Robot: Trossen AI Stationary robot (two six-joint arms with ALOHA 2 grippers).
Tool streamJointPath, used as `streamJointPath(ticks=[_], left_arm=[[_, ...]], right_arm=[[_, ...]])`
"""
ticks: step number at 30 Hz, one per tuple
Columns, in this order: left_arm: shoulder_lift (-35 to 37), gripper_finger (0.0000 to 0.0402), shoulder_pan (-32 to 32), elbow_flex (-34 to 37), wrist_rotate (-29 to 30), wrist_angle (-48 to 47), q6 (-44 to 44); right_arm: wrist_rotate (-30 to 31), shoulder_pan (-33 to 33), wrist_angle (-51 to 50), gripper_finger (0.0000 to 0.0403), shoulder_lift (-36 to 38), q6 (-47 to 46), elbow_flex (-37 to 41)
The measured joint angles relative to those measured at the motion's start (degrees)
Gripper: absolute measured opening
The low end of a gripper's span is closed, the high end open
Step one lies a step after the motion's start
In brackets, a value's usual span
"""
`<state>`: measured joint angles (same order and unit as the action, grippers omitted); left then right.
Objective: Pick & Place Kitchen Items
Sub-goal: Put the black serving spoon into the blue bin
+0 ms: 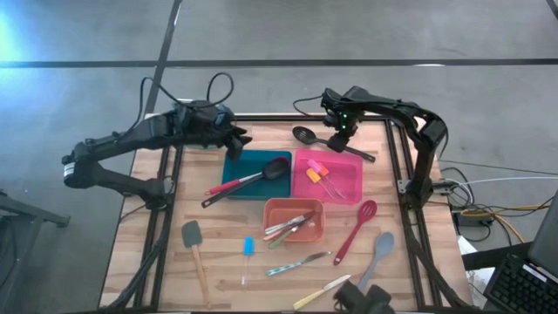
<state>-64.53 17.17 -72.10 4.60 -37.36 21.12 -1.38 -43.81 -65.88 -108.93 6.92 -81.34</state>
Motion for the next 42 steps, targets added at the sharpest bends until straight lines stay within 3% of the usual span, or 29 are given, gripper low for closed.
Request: streamJointPath(ticks=[19,26,31,37,42], left_arm=[[0.0,0.0177,0.0,0.2,0.0,0.2,0.2],[0.0,0.0177,0.0,0.2,-0.1,0.3,1.4],[0.0,0.0177,0.0,0.2,0.4,0.5,1.9],[0.0,0.0177,0.0,0.2,0.5,0.6,3.0],[0.0,0.0177,0.0,0.2,0.5,1.0,3.0]], right_arm=[[1.6,-0.4,5.3,0.0184,-9.5,4.4,-0.3],[1.6,-0.3,4.9,0.0151,-9.6,3.8,-0.2],[1.3,-0.5,4.2,0.0067,-8.7,4.6,0.2],[0.6,-0.6,2.4,0.0066,-8.0,4.6,0.1],[-0.2,-0.6,0.6,0.0066,-3.3,5.5,0.1]])
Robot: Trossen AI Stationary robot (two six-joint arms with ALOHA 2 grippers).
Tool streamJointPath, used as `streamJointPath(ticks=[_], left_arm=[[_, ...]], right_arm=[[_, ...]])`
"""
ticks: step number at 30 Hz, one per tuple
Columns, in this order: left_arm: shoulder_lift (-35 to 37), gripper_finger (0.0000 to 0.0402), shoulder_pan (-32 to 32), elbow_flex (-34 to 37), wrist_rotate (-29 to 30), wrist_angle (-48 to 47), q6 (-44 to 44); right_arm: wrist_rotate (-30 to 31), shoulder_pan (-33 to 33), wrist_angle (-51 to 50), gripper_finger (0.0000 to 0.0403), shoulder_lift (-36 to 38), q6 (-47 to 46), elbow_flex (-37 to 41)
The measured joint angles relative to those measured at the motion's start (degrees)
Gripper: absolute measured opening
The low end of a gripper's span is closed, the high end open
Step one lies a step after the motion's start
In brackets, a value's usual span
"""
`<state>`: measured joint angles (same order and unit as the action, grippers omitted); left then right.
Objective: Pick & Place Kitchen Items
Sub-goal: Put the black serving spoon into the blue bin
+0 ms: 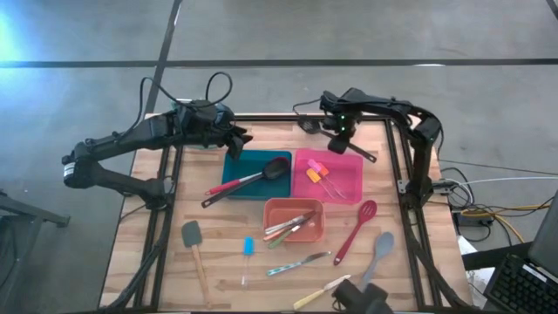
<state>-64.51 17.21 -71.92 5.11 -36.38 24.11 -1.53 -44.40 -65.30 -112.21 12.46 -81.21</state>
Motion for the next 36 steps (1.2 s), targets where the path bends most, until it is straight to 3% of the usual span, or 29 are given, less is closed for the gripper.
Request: streamJointPath(ticks=[8,11,17,22,27,32,34,36], left_arm=[[0.0,0.0177,0.0,0.0,0.1,3.5,0.0],[0.0,0.0177,0.0,0.0,0.1,5.4,-0.1],[-0.6,0.0177,0.0,0.0,0.1,10.7,-0.1],[-3.2,0.0177,-0.2,0.0,-0.6,17.1,1.4],[-7.7,0.0177,-1.6,0.0,-6.3,24.6,2.2],[-12.2,0.0177,-3.9,0.1,-15.6,38.6,1.7],[-13.4,0.0177,-5.0,0.0,-15.5,43.6,1.6],[-14.4,0.0177,-6.2,-1.0,-11.3,44.9,1.0]], right_arm=[[-0.7,0.3,0.6,0.0066,17.4,-4.8,0.0],[-3.6,0.8,2.8,0.0066,25.2,-8.5,0.0],[-10.8,4.0,12.4,0.0066,40.0,-18.6,-0.1],[-11.6,10.5,23.1,0.0066,49.1,-26.7,0.1],[-8.1,19.3,35.5,0.0066,54.3,-29.4,1.5],[-1.9,26.6,39.1,0.0066,54.7,-32.2,1.8],[2.5,29.2,38.7,0.0066,53.7,-33.3,1.8],[8.1,31.4,38.7,0.0066,52.3,-34.8,1.9]])
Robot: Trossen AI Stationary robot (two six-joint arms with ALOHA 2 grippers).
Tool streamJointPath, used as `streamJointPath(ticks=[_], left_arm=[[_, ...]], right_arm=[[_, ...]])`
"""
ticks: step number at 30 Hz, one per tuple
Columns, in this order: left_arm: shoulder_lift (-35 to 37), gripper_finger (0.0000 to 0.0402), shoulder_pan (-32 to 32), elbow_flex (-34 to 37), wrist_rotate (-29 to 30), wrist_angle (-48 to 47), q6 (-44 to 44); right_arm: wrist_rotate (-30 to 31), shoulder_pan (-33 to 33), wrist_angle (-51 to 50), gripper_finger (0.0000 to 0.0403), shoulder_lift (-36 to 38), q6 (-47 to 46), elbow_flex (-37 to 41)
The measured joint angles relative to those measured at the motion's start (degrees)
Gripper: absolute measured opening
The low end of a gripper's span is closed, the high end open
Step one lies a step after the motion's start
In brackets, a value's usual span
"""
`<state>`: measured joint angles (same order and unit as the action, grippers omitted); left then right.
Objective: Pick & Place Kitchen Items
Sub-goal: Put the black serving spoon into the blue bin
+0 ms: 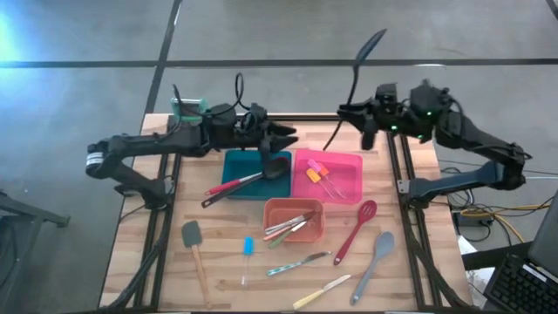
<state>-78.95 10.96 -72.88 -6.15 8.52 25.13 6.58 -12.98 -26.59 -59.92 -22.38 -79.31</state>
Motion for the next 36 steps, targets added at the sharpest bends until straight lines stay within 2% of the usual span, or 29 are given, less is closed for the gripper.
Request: streamJointPath(ticks=[3,8,11,13,16,21,36], left_arm=[[-1.5,0.0177,-2.3,-2.5,11.4,-3.9,-3.6],[-5.2,0.0177,-7.3,-9.4,36.0,-13.6,-10.1],[-8.1,0.0177,-9.8,-14.4,49.9,-18.6,-15.4],[-10.0,0.0177,-11.0,-17.3,55.5,-19.3,-20.1],[-12.2,0.0177,-11.9,-20.9,56.3,-19.1,-24.7],[-14.2,0.0177,-12.2,-23.9,54.0,-19.3,-25.2],[-17.0,0.0177,-11.6,-24.3,50.1,-15.0,-26.5]], right_arm=[[8.7,2.4,2.0,0.0066,-2.1,-0.9,0.0],[18.2,4.2,10.1,0.0066,-6.5,-0.9,0.0],[19.4,4.3,14.6,0.0066,-8.9,-0.4,0.0],[19.3,4.3,16.6,0.0066,-10.3,-0.1,0.0],[19.1,4.2,17.5,0.0066,-11.8,0.0,0.0],[19.1,4.2,18.2,0.0066,-12.8,0.3,0.0],[16.8,4.2,19.8,0.0066,-13.1,0.3,0.0]])
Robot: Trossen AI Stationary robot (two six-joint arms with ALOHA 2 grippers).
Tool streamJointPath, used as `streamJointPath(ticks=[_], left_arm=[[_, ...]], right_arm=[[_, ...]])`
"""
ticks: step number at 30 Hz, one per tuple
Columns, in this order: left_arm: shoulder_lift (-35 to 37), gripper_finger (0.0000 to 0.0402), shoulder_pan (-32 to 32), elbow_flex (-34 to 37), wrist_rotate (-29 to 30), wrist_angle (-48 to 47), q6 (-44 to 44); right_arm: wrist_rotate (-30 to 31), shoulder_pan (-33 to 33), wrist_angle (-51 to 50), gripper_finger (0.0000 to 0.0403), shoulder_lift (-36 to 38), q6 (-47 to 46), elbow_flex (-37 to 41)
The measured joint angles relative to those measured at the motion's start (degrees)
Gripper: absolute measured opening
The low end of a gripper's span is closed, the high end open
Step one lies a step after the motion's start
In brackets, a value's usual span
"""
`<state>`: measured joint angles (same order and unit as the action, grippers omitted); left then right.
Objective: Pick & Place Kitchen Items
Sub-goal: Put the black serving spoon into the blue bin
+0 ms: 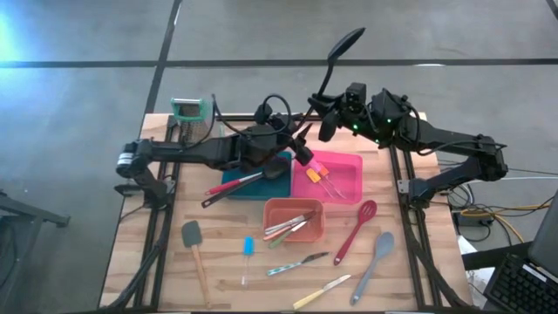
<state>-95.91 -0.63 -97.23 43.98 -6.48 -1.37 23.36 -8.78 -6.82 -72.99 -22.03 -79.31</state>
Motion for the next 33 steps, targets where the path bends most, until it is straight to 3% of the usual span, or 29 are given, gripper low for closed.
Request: streamJointPath(ticks=[11,14,18,30,33], left_arm=[[-0.7,0.0167,2.9,0.0,-1.5,1.5,0.0],[-0.7,0.0123,3.0,0.0,-2.4,1.4,-0.5],[-0.7,0.0026,3.0,0.0,-6.6,1.3,-1.4],[-0.4,0.0023,3.3,-3.4,-8.5,-5.0,-1.3],[-0.4,0.0023,3.3,-5.3,-8.9,-7.6,-1.6]], right_arm=[[-2.5,0.0,-0.1,0.0066,0.0,0.0,0.0],[-2.5,0.0,-0.1,0.0066,0.0,0.1,0.0],[-2.4,0.0,-0.4,0.0066,0.0,0.2,0.0],[-2.4,0.0,-0.2,0.0066,0.3,-0.1,-0.1],[-2.6,0.0,0.0,0.0100,0.8,-0.1,-0.1]])
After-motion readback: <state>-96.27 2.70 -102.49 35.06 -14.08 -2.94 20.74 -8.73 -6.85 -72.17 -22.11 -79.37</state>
